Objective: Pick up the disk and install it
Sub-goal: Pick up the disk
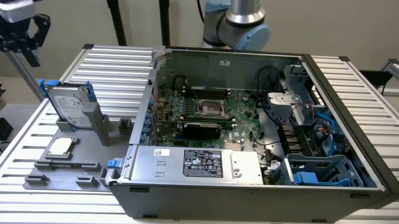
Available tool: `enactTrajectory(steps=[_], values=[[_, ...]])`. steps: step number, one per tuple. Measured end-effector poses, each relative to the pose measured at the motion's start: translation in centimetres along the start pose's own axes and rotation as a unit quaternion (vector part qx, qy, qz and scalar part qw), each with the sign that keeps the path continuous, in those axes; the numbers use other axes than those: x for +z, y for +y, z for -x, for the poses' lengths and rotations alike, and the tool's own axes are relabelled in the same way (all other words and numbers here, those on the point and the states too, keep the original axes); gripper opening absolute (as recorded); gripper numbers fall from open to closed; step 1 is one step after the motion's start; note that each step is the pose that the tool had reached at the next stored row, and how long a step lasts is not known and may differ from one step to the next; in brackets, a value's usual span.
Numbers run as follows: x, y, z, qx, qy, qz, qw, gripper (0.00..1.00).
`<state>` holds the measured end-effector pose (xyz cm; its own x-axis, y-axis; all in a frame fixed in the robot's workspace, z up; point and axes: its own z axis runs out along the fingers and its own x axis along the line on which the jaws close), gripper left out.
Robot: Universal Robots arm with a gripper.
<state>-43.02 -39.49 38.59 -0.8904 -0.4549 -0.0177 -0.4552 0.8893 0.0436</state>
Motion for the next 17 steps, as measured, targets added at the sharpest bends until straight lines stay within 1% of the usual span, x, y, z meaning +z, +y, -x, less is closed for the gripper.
enactTrajectory(steps=[2,4,6,8,11,13,17], values=[[0.02,0.00,0.00,-0.019,0.0008,0.0003,0.9998,0.11],[0.04,0.00,0.00,-0.037,0.0016,0.0007,0.9993,0.11],[0.06,0.00,0.00,-0.055,0.0024,0.0010,0.9985,0.11],[0.07,0.00,0.00,-0.073,0.0032,0.0013,0.9974,0.11],[0.10,0.00,0.00,-0.100,0.0044,0.0018,0.9950,0.11],[0.12,0.00,0.00,-0.118,0.0051,0.0021,0.9930,0.11],[0.15,-0.01,0.00,-0.154,0.0067,0.0027,0.9881,0.11]])
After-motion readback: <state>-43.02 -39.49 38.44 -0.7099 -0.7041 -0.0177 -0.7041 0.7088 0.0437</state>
